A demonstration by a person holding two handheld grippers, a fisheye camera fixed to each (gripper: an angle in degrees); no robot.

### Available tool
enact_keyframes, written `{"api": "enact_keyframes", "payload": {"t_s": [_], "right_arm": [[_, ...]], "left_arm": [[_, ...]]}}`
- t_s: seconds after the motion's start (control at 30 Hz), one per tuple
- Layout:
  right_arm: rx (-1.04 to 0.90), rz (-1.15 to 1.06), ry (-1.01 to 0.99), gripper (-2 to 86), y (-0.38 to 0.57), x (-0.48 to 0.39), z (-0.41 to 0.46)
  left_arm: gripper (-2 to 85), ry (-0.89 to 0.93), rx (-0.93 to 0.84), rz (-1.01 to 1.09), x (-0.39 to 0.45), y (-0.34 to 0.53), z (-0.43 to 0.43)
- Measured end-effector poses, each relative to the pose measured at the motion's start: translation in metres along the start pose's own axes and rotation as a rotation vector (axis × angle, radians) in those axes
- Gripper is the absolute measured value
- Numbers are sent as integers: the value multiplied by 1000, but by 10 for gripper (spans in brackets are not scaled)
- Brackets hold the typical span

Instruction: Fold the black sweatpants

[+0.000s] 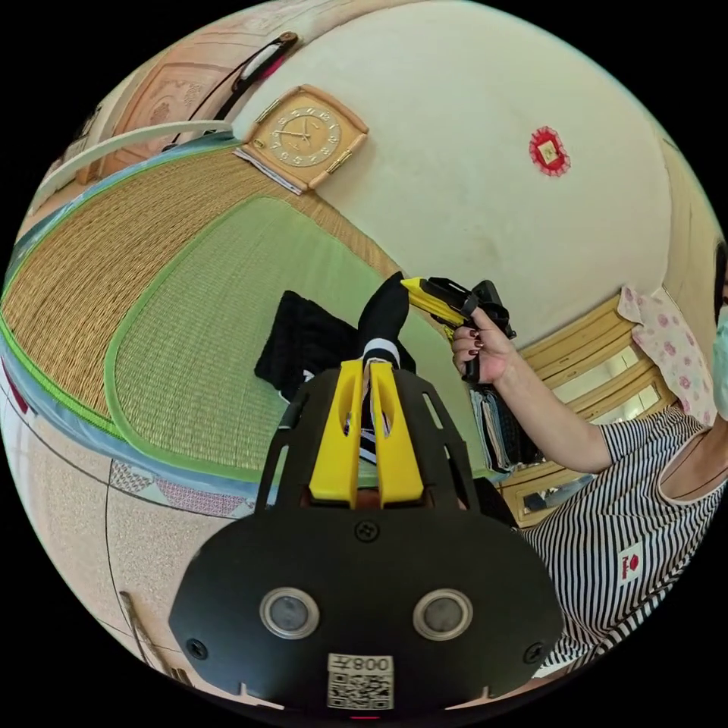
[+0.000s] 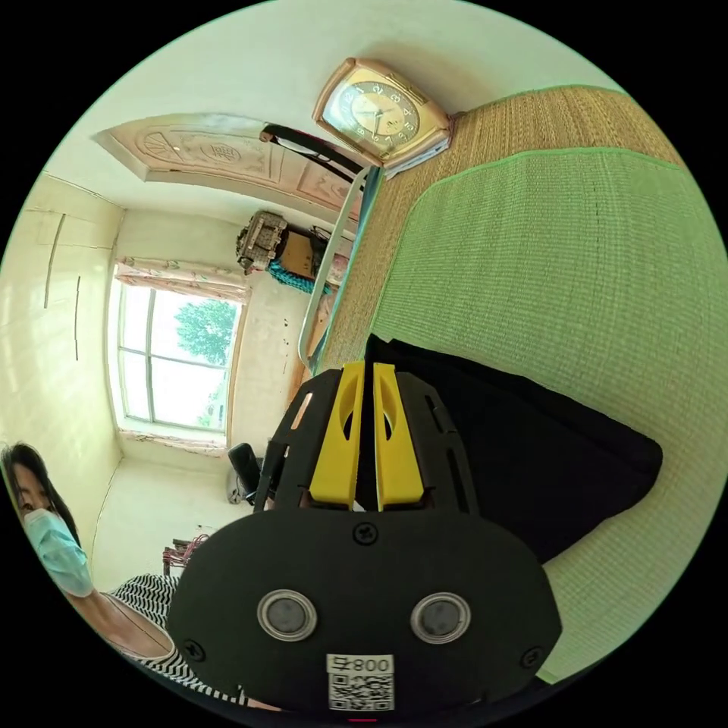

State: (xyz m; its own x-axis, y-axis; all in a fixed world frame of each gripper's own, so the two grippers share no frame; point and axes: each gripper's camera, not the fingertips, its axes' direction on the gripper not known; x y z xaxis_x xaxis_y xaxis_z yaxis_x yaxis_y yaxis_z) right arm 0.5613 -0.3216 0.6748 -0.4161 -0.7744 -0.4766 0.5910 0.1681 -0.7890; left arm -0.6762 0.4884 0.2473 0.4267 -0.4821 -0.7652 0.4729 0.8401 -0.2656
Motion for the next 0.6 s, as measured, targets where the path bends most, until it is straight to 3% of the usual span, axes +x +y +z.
{"api": "enact_keyframes", "payload": {"t_s": [0.3, 0.6], "right_arm": [[-110, 15, 53, 17, -47, -19, 103], [-103, -133, 83, 3, -46, -57, 132]], "left_arm": [[19, 1, 49, -189, -86, -4, -28], [3, 0, 296, -232, -87, 19, -76]]}}
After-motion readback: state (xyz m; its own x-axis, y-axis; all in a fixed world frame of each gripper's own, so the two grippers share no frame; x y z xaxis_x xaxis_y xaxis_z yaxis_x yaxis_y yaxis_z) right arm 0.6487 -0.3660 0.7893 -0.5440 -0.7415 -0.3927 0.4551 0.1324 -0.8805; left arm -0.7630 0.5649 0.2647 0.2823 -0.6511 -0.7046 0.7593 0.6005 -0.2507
